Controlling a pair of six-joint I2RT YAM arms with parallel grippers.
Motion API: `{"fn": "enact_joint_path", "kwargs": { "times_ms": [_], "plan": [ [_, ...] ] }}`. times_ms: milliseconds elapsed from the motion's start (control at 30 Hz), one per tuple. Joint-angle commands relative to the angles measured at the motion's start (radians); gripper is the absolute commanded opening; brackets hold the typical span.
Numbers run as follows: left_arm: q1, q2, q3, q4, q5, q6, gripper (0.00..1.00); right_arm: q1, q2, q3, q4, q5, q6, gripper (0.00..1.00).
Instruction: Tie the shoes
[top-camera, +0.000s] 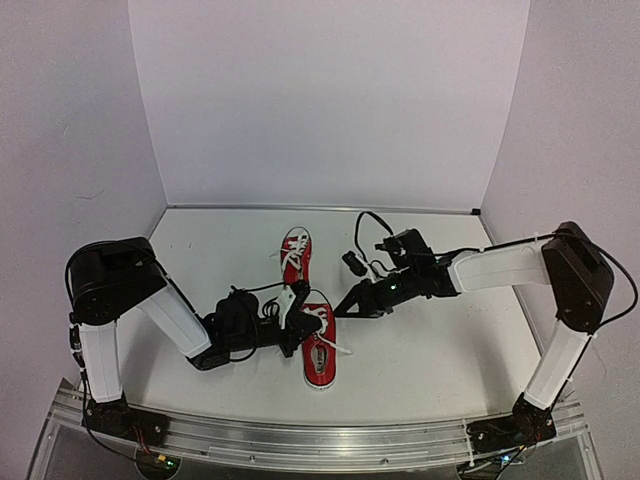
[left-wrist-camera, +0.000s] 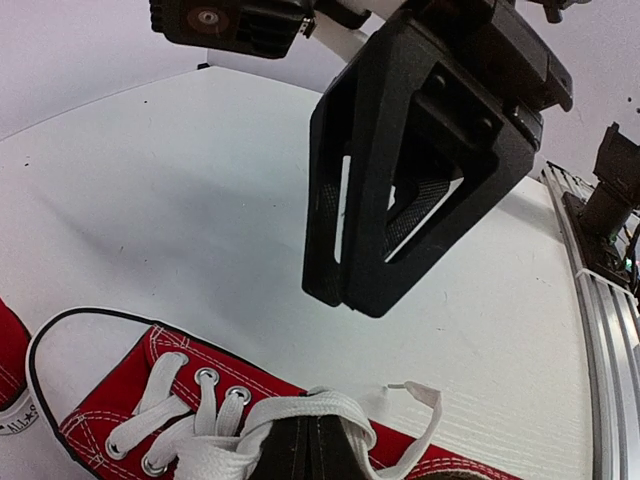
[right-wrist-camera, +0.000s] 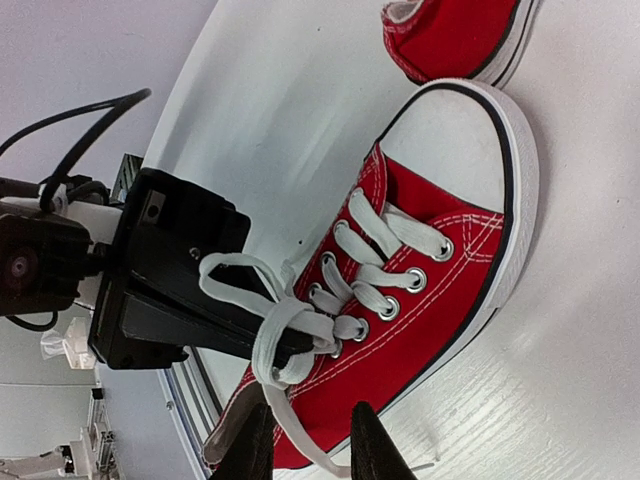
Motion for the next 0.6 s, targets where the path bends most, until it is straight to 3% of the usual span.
{"fn": "enact_joint_path", "kwargs": {
  "times_ms": [0,567],
  "plan": [
    [0.005,0.008,-0.008,0.070,0.022,0.010,0.00,0.004,0.030,-0.024,0.097,-0.051,0.046,0.23],
    [0.005,0.020,0.002,0.075,0.034,0.009,0.00,0.009,0.086,-0.036,0.217,-0.114,0.120,0.20]
  ]
}}
